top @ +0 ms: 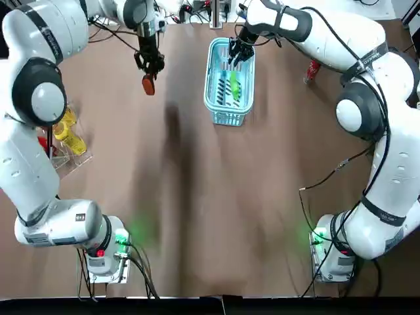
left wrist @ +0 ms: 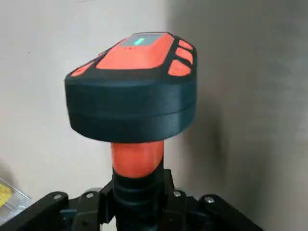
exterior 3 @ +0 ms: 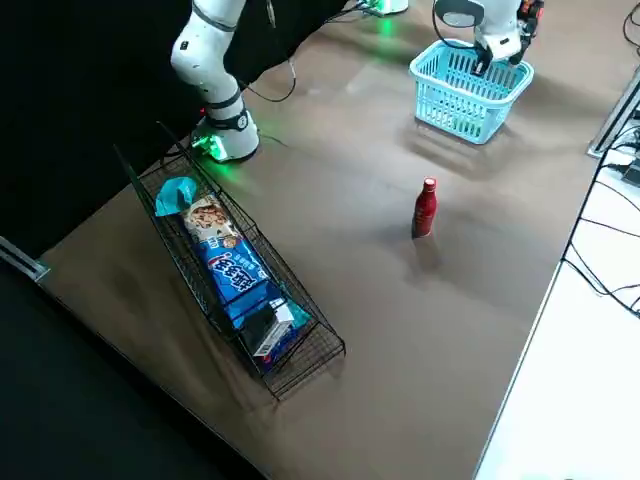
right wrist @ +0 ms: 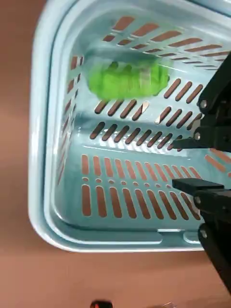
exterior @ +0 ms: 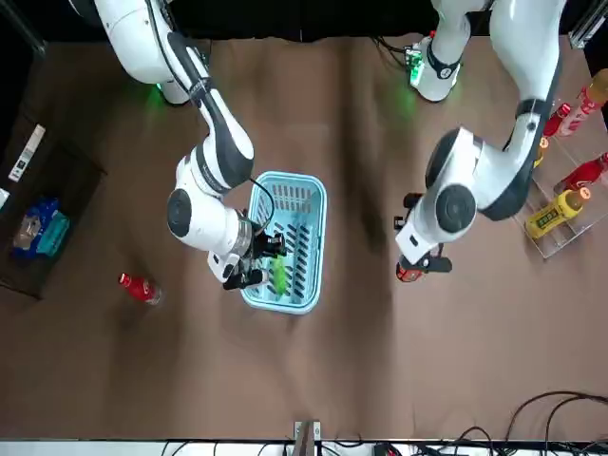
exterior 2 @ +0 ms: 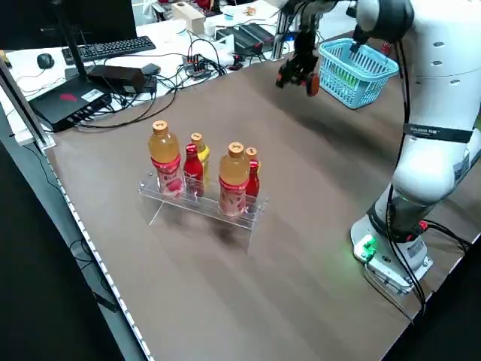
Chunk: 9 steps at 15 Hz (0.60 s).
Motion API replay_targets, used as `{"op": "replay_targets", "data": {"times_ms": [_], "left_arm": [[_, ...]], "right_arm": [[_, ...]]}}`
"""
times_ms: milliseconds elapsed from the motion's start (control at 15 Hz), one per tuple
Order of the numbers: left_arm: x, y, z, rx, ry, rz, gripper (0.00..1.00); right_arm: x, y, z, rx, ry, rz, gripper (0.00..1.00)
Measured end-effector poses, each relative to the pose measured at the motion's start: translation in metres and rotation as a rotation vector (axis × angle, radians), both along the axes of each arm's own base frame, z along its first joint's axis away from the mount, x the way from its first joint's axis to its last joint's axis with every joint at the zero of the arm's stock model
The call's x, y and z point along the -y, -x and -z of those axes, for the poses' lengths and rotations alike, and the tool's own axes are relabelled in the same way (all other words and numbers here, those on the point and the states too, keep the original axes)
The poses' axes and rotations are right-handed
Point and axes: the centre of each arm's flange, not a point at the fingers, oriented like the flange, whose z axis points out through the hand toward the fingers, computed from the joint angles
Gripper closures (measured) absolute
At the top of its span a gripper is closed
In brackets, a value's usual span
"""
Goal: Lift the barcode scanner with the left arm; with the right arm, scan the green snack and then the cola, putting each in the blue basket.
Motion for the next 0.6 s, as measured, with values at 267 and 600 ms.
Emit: {"op": "replay_targets", "data": {"times_ms": [267, 600], "left_arm": [[-0.049, -0.015, 0.076, -0.013, 0.011, 0.007, 0.66], [-0.079, -0.001, 0.13, 0.04, -0.011, 0.044, 0.66]], "right_arm": [[0.036, -0.012, -0.03, -0.041, 0.006, 0.006, 0.69], [0.178, -0.037, -0.078, -0.152, 0.021, 0.0, 0.68]]}}
